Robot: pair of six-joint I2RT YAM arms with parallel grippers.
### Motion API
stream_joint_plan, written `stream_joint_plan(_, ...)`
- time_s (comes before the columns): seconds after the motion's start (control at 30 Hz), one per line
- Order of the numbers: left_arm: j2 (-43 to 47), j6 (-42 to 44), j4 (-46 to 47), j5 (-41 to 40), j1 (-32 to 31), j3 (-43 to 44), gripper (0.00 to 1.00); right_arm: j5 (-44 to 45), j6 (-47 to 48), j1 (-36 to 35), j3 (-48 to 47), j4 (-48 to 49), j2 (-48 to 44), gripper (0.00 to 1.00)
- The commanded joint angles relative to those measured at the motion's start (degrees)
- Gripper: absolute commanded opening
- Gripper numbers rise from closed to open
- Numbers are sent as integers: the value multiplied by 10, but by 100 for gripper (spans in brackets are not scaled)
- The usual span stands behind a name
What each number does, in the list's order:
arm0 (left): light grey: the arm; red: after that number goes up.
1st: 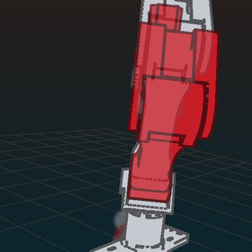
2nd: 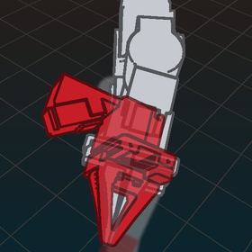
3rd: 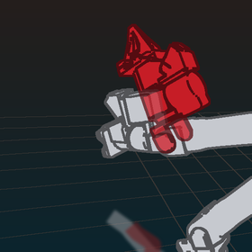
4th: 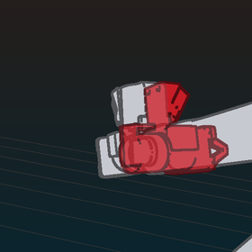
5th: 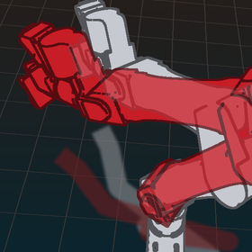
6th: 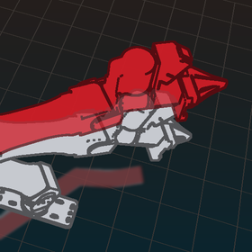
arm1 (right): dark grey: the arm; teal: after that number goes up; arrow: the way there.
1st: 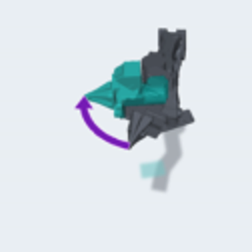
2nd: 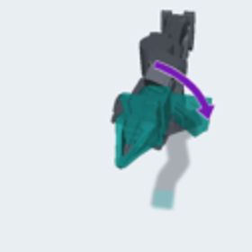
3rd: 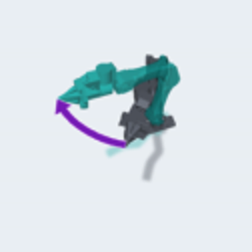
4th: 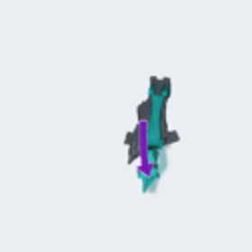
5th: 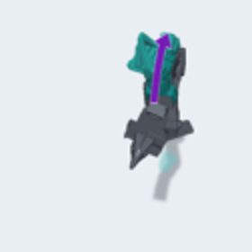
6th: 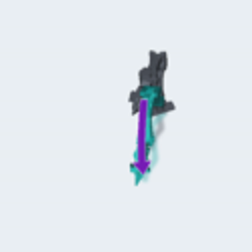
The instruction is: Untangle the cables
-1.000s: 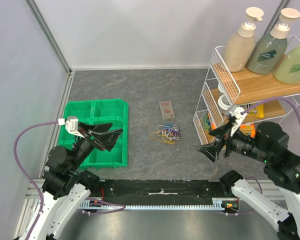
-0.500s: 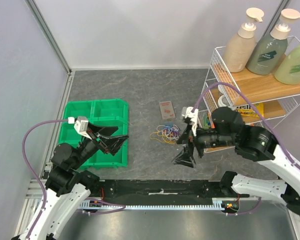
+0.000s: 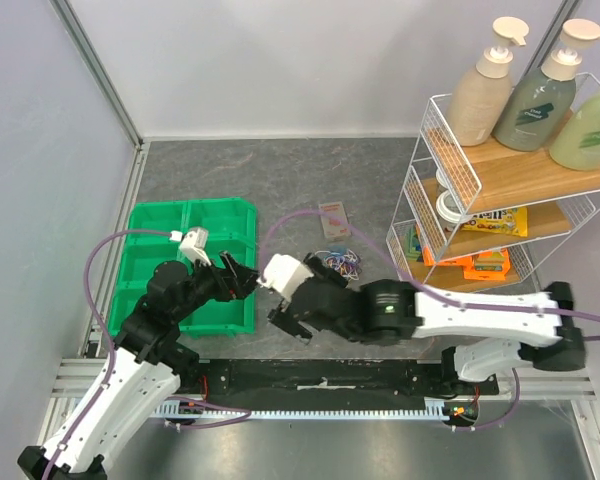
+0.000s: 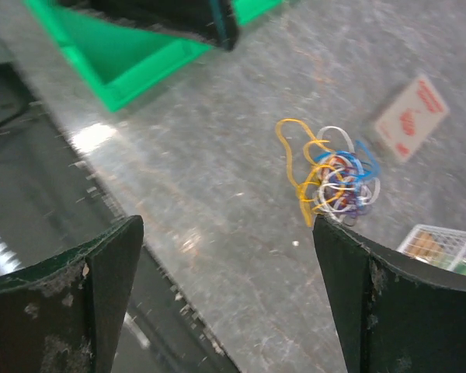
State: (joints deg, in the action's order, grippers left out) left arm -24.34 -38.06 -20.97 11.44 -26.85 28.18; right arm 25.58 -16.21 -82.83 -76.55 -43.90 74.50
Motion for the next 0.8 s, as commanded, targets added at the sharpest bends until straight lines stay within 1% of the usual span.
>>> stream_joint_plan(0.0,-3,-36,-6,10,2,-11,88,220,-19,-9,7,54,74,98)
stream_joint_plan(0.03,0,-38,-5,15,1,-15,87,241,-18,-6,16,62,92,98)
stream_joint_plan(0.07,3,-40,-2,22,2,-19,87,241,-18,7,25,72,109,98)
stream_joint_plan(0.13,7,-46,5,35,2,-30,87,208,-29,54,50,94,134,98)
stream_joint_plan(0.17,8,-49,9,40,2,-36,87,195,-27,78,69,120,138,93)
stream_joint_plan(0.23,6,-55,20,52,2,-44,87,216,-30,109,94,135,152,89)
stream_joint_plan(0.33,-4,-68,51,76,2,-59,87,165,-36,161,129,190,160,85)
stream_joint_plan(0.43,-29,-75,87,97,2,-72,87,165,-44,183,156,228,181,85)
stream_joint_plan(0.5,-58,-80,132,124,1,-81,86,168,-44,195,172,259,197,85)
stream_joint_plan(0.53,-77,-81,156,146,2,-85,83,167,-44,202,178,268,208,84)
stream_joint_plan(0.57,-112,-80,176,162,2,-84,77,166,-43,209,185,280,216,83)
stream_joint_plan(0.63,-165,-79,208,193,0,-81,72,158,-43,216,203,305,221,79)
stream_joint_plan(0.7,-213,-77,234,207,0,-76,70,146,-45,223,224,335,218,65)
stream_joint_plan(0.73,-228,-76,243,206,-2,-74,69,146,-48,223,231,342,215,50)
stream_joint_plan(0.77,-245,-73,248,204,-5,-70,69,147,-51,223,237,346,210,33)
